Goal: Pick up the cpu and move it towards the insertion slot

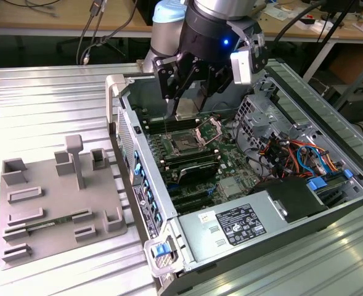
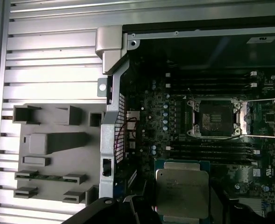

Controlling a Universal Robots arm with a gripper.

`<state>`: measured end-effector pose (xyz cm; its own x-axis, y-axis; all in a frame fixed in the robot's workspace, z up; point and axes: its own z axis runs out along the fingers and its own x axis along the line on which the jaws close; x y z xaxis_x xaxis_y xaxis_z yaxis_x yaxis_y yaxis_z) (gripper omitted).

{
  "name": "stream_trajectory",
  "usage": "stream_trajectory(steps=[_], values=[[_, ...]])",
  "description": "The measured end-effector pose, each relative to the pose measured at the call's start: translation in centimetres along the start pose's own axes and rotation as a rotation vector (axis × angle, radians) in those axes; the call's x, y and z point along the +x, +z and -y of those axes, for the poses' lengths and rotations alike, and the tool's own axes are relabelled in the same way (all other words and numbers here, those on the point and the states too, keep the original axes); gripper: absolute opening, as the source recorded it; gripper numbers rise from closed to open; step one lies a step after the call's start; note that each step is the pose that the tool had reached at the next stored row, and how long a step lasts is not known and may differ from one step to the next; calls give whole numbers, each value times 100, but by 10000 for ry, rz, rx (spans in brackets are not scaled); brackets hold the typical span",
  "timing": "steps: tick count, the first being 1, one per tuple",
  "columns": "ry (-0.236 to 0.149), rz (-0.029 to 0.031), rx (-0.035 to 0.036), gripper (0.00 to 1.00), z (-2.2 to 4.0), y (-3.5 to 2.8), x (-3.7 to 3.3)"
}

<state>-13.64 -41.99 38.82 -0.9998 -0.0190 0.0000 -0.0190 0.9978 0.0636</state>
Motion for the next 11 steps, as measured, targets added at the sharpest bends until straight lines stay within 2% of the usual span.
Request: stream_trajectory(steps=[11], values=[[0,0,1,55,-1,2,-57]])
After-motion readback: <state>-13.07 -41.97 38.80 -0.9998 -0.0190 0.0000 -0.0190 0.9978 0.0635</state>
